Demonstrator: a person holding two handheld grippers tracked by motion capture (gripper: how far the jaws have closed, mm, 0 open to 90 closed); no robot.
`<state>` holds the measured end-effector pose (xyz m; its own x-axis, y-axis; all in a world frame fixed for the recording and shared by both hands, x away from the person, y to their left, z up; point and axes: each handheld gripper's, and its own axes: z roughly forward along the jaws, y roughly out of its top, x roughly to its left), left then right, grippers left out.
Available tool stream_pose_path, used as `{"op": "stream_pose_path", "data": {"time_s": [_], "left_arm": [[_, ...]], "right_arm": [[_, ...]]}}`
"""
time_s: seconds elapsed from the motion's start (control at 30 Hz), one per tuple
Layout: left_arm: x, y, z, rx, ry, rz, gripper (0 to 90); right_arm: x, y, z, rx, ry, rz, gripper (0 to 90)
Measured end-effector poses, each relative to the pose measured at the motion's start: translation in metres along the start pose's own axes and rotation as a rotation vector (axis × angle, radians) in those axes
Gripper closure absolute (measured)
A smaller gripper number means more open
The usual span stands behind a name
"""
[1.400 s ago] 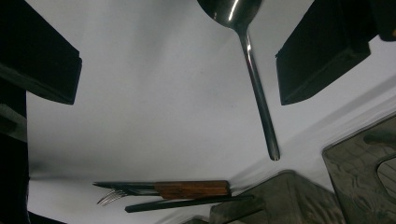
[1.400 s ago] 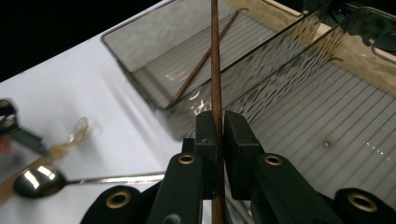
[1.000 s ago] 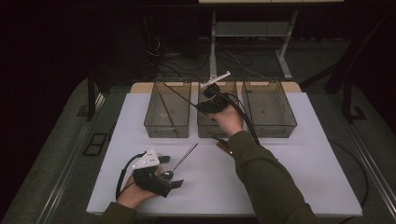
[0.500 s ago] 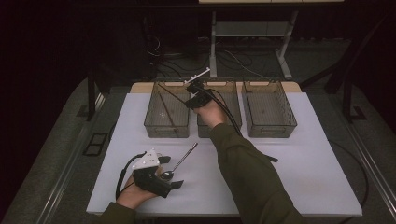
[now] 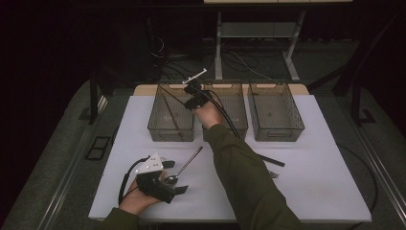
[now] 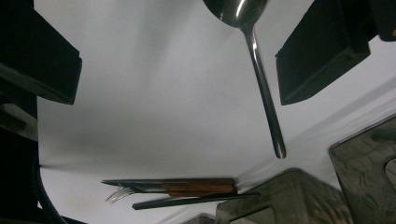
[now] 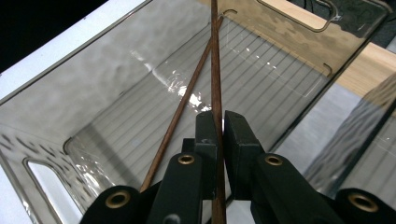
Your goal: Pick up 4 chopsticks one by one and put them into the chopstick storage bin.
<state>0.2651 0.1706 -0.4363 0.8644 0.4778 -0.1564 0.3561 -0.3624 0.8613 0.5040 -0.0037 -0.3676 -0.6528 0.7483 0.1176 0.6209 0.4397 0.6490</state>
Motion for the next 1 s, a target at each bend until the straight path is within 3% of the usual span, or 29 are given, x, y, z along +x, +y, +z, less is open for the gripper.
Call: {"op": "stream_pose_path", "data": {"time_s": [0.17, 0.4, 0.57, 0.83, 1.0], "left_arm": [[0.000, 0.000, 0.000, -0.001, 0.000, 0.003, 0.0], [0.001, 0.000, -0.001, -0.002, 0.001, 0.003, 0.0], [0.001, 0.000, 0.000, -0.001, 0.003, 0.008, 0.0], [0.001, 0.001, 0.000, 0.005, 0.004, 0.008, 0.0], [0.001, 0.000, 0.001, 0.003, 0.005, 0.007, 0.0]], "right_arm": [[0.004, -0.001, 0.005, -0.002, 0.017, -0.014, 82.5], [0.005, 0.002, -0.004, -0.053, 0.015, -0.038, 65.5], [-0.001, 0.000, -0.015, -0.072, 0.065, -0.017, 55.1], [-0.004, -0.012, -0.037, -0.103, 0.150, -0.067, 38.8], [-0.008, -0.022, -0.057, -0.132, 0.178, -0.081, 34.2]]}}
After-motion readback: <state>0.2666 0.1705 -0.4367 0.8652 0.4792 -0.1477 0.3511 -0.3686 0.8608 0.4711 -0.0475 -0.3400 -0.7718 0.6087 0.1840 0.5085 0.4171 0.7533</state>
